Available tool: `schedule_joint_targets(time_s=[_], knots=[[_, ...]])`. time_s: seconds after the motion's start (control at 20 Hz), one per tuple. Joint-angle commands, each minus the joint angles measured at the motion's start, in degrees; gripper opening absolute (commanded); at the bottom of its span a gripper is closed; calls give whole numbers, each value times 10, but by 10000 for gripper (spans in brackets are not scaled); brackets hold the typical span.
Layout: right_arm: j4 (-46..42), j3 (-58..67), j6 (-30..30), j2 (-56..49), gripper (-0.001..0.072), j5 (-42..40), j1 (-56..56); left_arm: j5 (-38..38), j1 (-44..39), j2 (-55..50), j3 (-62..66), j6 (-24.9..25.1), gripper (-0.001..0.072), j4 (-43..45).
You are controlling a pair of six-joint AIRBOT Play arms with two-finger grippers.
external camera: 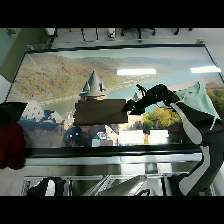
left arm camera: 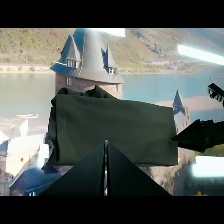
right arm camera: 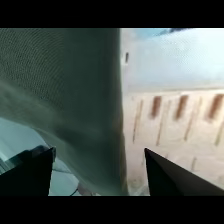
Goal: Fold the shirts.
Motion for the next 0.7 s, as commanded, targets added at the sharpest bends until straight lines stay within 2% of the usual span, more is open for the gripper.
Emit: schedule_joint_targets(time_s=[0.0,0.05,0.15,0.2,0.3,0.45,0.65], knots=[[15,0,-4,-10,572,49,30,-1,1,-1,0,9,17,0],[17,0,-4,-10,552,63,38,-1,1,-1,0,12,18,1],[21,0,0,-10,446,97,54,0,1,-1,0,17,18,1],[29,0,0,-10,419,112,60,0,1,-1,0,19,17,1],[40,6,-1,-9,34,127,70,0,1,-1,0,27,17,1],[40,33,-3,13,15,113,67,0,1,-1,0,32,17,1],[39,62,-2,118,15,106,-2,0,1,-1,0,36,18,1]])
